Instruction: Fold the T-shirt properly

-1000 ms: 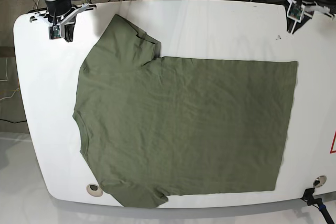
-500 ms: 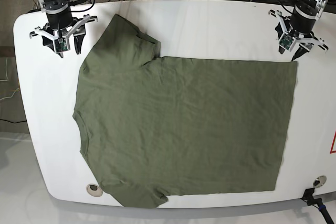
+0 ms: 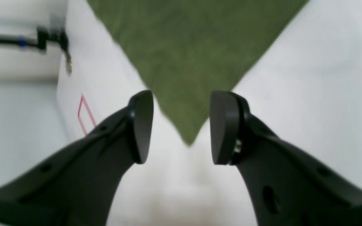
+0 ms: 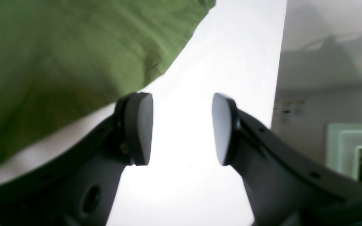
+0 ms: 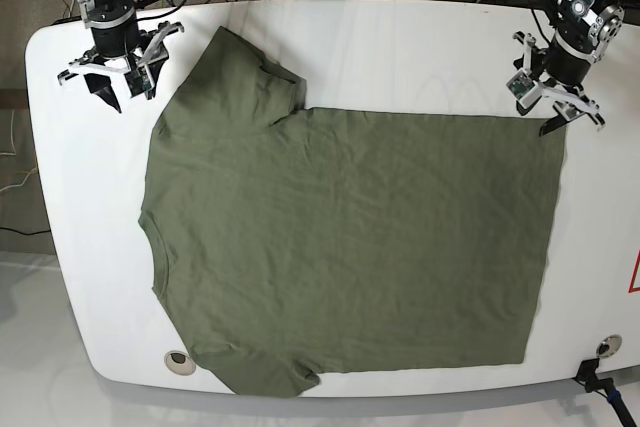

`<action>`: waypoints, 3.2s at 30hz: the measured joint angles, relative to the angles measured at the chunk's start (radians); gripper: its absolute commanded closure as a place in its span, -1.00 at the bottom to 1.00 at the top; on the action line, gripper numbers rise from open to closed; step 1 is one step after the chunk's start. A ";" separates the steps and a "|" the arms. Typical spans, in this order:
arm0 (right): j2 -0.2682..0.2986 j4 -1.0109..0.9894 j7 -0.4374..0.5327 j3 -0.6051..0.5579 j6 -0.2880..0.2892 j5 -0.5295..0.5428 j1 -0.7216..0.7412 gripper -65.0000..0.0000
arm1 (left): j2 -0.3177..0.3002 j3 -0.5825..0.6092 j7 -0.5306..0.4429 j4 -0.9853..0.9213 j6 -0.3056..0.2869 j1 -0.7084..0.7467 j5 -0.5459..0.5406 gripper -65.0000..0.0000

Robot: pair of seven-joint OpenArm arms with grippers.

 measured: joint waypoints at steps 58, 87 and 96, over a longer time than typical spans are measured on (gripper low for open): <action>0.003 -0.061 0.178 -0.447 -0.016 -0.451 -0.015 0.17 | -0.071 0.191 0.016 -0.440 -0.070 -0.331 0.032 -0.07; -0.050 -0.154 0.157 -0.444 0.027 -0.436 0.023 0.21 | 0.077 0.190 -0.044 -0.451 -0.042 -0.318 0.028 0.99; -0.050 -0.143 0.172 -0.443 0.018 -0.435 0.026 0.21 | 0.069 0.178 -0.026 -0.441 -0.045 -0.313 0.035 0.98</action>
